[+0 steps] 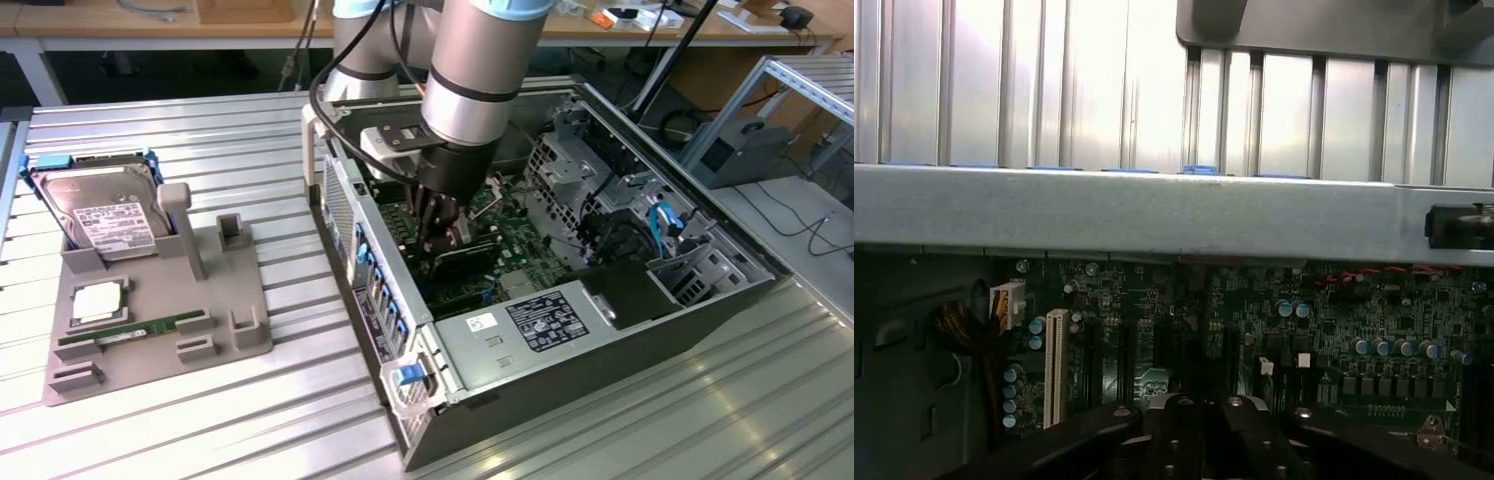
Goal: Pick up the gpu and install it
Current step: 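Press down on the gpu until it lock into place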
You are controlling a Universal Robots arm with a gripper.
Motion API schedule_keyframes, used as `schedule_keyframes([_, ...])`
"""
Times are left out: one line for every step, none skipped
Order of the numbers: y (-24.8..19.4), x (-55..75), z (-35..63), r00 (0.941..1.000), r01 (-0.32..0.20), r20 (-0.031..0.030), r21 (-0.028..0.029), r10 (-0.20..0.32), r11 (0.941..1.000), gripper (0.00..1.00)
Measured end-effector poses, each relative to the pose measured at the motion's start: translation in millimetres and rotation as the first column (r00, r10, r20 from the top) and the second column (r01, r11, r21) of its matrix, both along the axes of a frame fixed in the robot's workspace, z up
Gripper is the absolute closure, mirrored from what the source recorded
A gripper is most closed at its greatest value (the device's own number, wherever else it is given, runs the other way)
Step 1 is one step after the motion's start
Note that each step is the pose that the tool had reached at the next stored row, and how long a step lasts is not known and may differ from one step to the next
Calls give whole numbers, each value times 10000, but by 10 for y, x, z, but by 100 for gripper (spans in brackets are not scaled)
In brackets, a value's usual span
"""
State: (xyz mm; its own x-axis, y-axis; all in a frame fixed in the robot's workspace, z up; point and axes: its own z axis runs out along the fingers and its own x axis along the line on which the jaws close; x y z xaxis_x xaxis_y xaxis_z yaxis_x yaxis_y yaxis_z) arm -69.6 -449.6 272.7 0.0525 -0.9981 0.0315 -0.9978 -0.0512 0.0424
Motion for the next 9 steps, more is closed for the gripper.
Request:
schedule_keyframes([0,0,-4,10000,-14,0,-3,14,10000,89])
schedule_keyframes([-1,0,-11,10000,-34,0,-3,34,10000,89])
schedule_keyframes([-1,1,-24,10000,-63,2,-3,63,10000,89])
schedule_keyframes([-2,5,-31,10000,-83,-2,-6,83,10000,89])
schedule_keyframes([-1,13,-34,10000,-96,-3,-9,96,10000,89])
schedule_keyframes([-2,22,-34,9999,-113,-1,-8,113,9999,89])
schedule_keyframes([-2,26,-36,9999,-124,0,-5,124,9999,89])
schedule_keyframes([-1,28,-31,9999,-135,3,-2,135,9999,89])
schedule_keyframes([1,30,-15,9999,-149,11,16,149,9999,89])
